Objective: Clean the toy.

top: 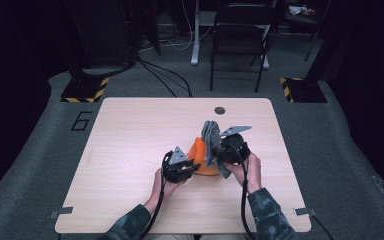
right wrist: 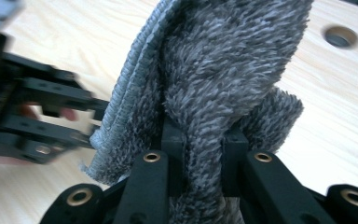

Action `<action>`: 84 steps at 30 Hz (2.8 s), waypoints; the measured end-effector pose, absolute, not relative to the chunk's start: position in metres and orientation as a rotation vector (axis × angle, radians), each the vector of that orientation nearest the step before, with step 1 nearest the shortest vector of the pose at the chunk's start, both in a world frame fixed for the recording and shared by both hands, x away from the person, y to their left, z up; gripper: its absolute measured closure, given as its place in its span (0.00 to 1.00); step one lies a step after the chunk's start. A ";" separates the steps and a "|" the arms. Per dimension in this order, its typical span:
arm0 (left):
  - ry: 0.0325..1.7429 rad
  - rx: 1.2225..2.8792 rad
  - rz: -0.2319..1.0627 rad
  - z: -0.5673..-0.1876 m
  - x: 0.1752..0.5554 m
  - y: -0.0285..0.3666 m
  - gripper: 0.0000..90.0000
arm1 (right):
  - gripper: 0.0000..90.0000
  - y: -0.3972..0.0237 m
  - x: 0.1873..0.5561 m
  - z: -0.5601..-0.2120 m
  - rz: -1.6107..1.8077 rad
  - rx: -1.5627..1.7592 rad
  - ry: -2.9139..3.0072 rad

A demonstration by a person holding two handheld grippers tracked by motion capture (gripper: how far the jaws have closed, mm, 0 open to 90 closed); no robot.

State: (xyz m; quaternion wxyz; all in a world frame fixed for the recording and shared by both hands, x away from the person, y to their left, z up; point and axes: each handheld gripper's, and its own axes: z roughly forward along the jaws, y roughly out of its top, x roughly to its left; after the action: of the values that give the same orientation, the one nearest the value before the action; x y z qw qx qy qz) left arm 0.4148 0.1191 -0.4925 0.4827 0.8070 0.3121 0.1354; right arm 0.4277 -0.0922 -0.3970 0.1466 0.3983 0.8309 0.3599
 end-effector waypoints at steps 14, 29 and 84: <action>0.764 1.969 0.324 -0.493 0.416 0.119 0.82 | 0.85 -0.099 0.437 -0.412 0.928 1.204 2.403; 0.778 1.959 0.309 -0.495 0.419 0.122 0.82 | 0.85 -0.142 0.463 -0.459 0.777 1.495 2.409; 0.855 1.935 0.327 -0.474 0.406 0.111 0.86 | 0.85 -0.077 0.423 -0.394 0.996 1.147 2.409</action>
State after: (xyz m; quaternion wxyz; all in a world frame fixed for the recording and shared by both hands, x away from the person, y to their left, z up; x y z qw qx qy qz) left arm 0.4065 0.1112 -0.4741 0.4797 0.7931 0.3505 0.1342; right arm 0.4232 -0.0767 -0.3945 0.1464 0.3984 0.8367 0.3460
